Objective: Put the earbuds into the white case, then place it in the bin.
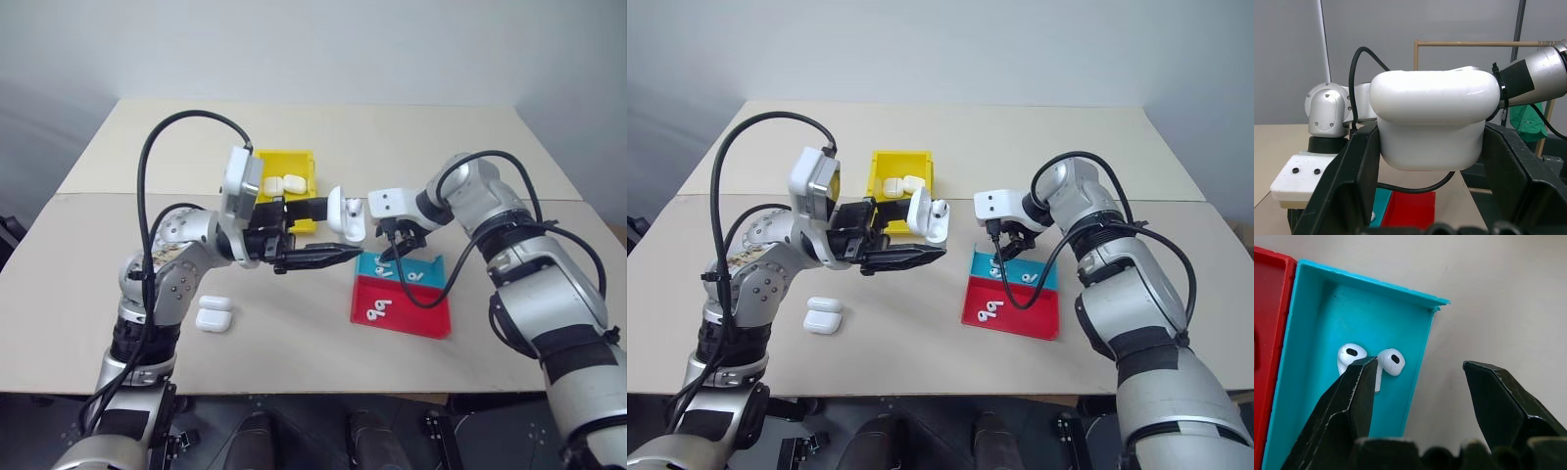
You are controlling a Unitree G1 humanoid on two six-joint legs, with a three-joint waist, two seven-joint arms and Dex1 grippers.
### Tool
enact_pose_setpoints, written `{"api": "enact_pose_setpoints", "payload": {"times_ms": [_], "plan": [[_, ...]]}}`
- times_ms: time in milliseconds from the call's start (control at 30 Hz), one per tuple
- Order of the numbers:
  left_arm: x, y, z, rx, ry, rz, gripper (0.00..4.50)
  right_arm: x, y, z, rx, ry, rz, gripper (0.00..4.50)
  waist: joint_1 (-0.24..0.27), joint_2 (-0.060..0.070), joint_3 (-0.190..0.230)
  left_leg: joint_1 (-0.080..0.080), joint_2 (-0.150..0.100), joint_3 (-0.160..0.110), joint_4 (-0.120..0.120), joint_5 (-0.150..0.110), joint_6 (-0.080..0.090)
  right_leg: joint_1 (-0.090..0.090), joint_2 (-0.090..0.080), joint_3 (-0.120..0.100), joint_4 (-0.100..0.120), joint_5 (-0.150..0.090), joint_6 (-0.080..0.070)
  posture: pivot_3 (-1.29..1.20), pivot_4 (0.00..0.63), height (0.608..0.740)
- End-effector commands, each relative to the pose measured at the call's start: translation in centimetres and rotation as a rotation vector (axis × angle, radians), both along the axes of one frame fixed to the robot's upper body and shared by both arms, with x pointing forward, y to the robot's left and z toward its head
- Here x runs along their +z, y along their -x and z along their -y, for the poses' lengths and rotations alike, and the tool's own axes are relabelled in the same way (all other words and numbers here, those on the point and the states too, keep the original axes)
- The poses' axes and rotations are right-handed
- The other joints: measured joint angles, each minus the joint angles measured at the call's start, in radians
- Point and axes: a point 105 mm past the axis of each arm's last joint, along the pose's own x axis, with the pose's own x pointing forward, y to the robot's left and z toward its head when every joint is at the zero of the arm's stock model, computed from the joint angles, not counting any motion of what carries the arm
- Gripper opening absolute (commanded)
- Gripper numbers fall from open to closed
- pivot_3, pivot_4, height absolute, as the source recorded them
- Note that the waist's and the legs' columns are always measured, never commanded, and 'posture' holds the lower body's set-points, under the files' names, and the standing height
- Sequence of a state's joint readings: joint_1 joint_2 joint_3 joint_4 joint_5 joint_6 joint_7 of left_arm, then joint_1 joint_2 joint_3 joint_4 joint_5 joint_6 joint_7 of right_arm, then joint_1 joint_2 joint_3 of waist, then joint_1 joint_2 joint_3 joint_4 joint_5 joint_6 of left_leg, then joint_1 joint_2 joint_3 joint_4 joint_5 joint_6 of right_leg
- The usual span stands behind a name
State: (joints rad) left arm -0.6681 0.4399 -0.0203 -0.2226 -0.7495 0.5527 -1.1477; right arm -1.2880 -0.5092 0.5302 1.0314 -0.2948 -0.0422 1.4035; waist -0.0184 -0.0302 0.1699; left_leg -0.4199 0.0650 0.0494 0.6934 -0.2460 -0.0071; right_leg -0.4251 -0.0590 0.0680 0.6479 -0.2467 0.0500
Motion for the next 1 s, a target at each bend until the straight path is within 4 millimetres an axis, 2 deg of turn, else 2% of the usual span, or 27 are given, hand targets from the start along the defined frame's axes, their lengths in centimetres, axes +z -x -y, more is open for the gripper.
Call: {"api": "enact_pose_setpoints", "payload": {"times_ms": [33,867,1000], "plan": [[0.9,0.6,0.1,-0.021,0.011,0.034,2.78,0.6,-0.2,-0.1,-0.01,-0.017,0.013,3.32,0.0,0.0,0.0,0.0,0.0,0.0,0.0,0.0,0.0,0.0,0.0,0.0,0.0,0.0,0.0,0.0,0.15,0.74],[0.9,0.8,-0.1,-0.006,0.004,0.036,2.78,-1.6,-0.1,0.1,-0.025,0.01,0.006,3.32,-0.002,0.0,0.0,0.0,0.0,0.0,0.0,0.0,0.0,0.0,0.0,0.0,0.0,0.0,0.0,0.0,0.15,0.74],[0.9,0.7,-0.1,-0.004,0.004,0.037,2.78,-1.7,-0.1,0.1,-0.018,0.013,0.005,2.1,-0.002,0.0,0.0,0.001,0.0,0.0,0.0,0.0,0.0,0.0,0.0,0.0,0.0,0.0,0.0,0.0,0.15,0.74]]}}
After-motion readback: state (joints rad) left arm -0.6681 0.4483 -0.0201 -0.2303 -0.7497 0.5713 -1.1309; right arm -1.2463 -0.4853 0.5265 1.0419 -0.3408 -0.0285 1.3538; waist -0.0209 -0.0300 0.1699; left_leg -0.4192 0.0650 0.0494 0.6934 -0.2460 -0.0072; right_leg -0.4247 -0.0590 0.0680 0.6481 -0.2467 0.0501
